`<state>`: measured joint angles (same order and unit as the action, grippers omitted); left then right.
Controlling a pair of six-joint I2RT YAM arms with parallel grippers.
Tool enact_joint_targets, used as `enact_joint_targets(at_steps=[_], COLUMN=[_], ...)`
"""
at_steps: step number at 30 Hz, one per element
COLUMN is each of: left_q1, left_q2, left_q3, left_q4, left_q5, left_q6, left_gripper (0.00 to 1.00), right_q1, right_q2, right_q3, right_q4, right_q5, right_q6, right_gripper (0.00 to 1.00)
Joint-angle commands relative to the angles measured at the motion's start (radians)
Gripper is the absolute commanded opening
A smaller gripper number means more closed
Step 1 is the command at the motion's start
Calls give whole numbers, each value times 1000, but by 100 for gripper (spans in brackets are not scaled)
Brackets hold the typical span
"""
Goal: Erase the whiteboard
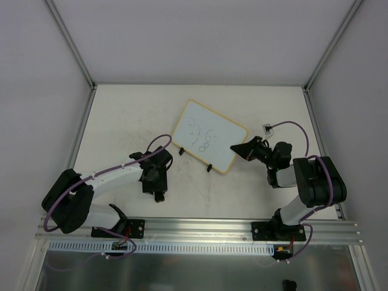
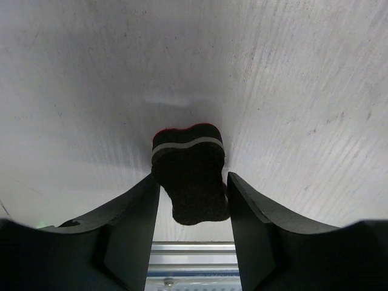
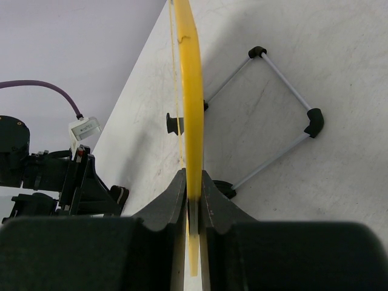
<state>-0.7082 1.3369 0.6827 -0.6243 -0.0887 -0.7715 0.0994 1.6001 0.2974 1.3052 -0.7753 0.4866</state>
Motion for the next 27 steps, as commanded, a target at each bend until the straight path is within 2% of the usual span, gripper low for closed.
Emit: enact_joint_targets(at_steps=[1,4,6,10,14,18,20,25,27], left_q1=[-14,-19,-27,-45,-57,-63,-66,-68,-68], left_q2=[-15,-7,-2,15,39,56,47,-15,-31], left_q3=[38,43,41,38,43,43,40,40,47], left_q4=[-64,-74,-77,-77,-77,-77,-77,-77,-75], left_q5=[-31,-42,-54,-66,-80,-85,-89,-102,-102], left_q6=[0,-3,-8,-32,-45,-49,-54,-52,-49], left_gripper=[48,40,39,42,53,52,46,2,0], right_q1=[-10,-10,-10,-10,-12,-13,-12,-12,-12], right_q2=[-17,-19,-19,-22,-23,-23,-25,-23,-23], right_q3=[14,14,14,13,11,9,9,11,12], right_q4=[226,226,226,226,226,226,227,226,226], right_q5=[4,2,4,1,1,-1,-1,-1,-2], right_q6=[-34,-32,-31,-31,-31,-32,-32,-29,-28], right_gripper=[0,0,0,0,0,0,0,0,0])
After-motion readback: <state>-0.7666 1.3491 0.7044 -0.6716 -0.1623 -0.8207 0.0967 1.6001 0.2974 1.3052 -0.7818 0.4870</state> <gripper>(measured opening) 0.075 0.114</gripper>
